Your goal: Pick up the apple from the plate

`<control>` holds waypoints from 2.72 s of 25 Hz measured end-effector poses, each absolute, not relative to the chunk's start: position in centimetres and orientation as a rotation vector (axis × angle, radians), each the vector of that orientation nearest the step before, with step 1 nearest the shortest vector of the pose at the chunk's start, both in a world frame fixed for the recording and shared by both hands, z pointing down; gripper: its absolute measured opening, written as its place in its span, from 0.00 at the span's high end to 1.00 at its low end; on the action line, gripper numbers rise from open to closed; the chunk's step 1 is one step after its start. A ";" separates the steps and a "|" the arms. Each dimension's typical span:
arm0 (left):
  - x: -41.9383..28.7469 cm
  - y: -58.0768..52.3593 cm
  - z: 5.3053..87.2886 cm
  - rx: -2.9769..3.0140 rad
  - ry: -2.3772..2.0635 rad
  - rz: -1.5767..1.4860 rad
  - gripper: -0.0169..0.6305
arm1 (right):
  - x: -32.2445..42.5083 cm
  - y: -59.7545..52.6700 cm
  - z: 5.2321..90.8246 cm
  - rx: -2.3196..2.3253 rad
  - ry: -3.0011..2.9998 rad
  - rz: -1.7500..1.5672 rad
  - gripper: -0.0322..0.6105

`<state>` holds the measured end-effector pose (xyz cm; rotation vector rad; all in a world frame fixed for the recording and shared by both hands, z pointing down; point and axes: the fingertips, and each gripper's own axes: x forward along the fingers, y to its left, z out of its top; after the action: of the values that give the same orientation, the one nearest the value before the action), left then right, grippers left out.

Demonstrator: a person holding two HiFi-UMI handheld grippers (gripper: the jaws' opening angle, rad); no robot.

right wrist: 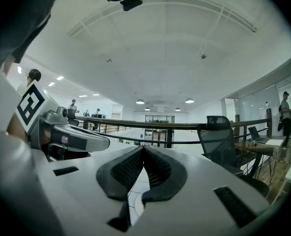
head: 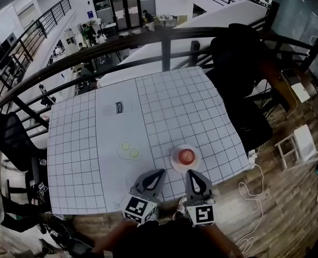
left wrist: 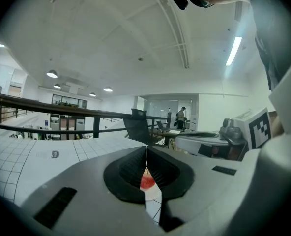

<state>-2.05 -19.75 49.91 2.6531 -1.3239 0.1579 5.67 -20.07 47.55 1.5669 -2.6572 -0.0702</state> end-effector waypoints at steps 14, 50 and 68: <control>-0.9 -23.5 51.0 2.517 -1.514 0.216 0.94 | 6.4 -24.4 48.1 1.291 -2.807 -0.146 0.91; -3.3 -26.5 55.8 2.505 -1.440 0.251 0.94 | 6.5 -29.2 65.2 1.229 -2.414 0.302 0.33; -5.5 -25.7 58.2 2.390 -1.513 0.347 0.94 | 6.8 -31.5 69.9 1.216 -2.286 0.396 0.33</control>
<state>-5.51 -25.70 58.19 2.3902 -1.5130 0.3473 6.82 -31.46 69.88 1.2165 -2.2855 0.3957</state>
